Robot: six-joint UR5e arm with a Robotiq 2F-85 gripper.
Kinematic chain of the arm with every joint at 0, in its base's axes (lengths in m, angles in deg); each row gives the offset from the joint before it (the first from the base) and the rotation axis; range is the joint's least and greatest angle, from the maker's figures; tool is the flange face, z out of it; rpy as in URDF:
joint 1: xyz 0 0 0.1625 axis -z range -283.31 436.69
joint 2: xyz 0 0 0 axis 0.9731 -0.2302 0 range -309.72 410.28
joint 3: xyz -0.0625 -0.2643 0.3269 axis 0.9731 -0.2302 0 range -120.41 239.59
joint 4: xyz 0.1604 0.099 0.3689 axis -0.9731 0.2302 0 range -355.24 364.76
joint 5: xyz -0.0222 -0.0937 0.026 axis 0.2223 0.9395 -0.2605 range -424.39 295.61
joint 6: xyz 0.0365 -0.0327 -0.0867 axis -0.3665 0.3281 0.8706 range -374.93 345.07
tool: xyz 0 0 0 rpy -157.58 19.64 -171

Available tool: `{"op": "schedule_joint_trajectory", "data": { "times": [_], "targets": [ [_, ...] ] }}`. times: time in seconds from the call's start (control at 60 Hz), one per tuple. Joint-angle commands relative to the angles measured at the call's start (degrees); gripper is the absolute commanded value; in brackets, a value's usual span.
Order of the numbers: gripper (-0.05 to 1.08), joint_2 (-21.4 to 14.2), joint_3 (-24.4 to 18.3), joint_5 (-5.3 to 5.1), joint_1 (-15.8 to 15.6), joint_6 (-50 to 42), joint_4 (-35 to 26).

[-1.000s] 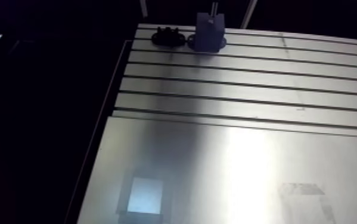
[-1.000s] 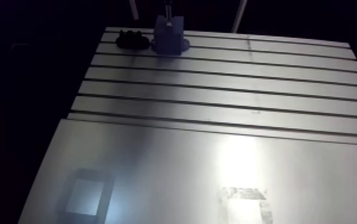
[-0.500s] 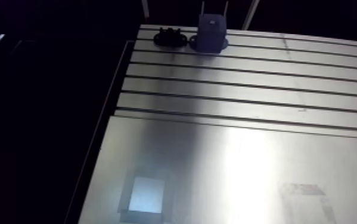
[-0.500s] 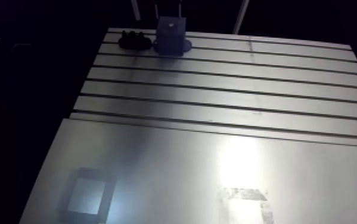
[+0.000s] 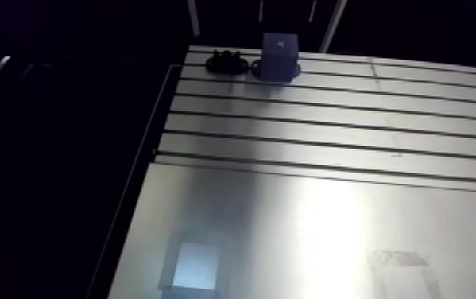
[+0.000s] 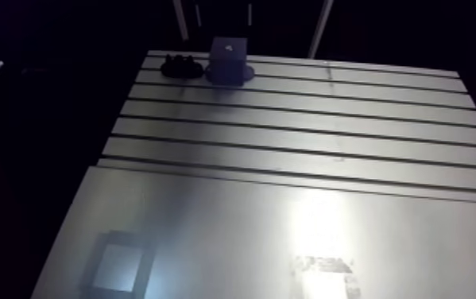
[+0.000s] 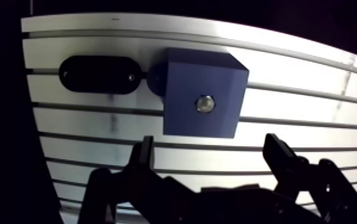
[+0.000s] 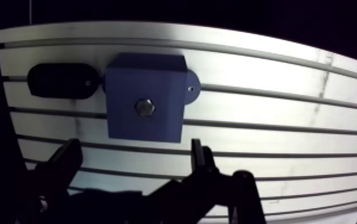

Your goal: Pick up the M10 bolt and insert it into the hex recess until seated.

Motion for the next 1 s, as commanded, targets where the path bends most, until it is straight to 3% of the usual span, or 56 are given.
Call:
{"op": "schedule_joint_trajectory", "data": {
  "times": [0.017,0.333,0.567,1.0],
  "targets": [
    [0.01,-3.9,0.6,-0.06,0.3,1.2,-3.6],
    [0.01,-12.5,2.4,-0.08,0.7,4.2,-8.5],
    [0.01,-19.9,5.3,-0.07,4.7,7.9,-11.9],
    [0.01,-25.3,6.2,-0.05,5.3,8.5,-15.3]
  ]
}}
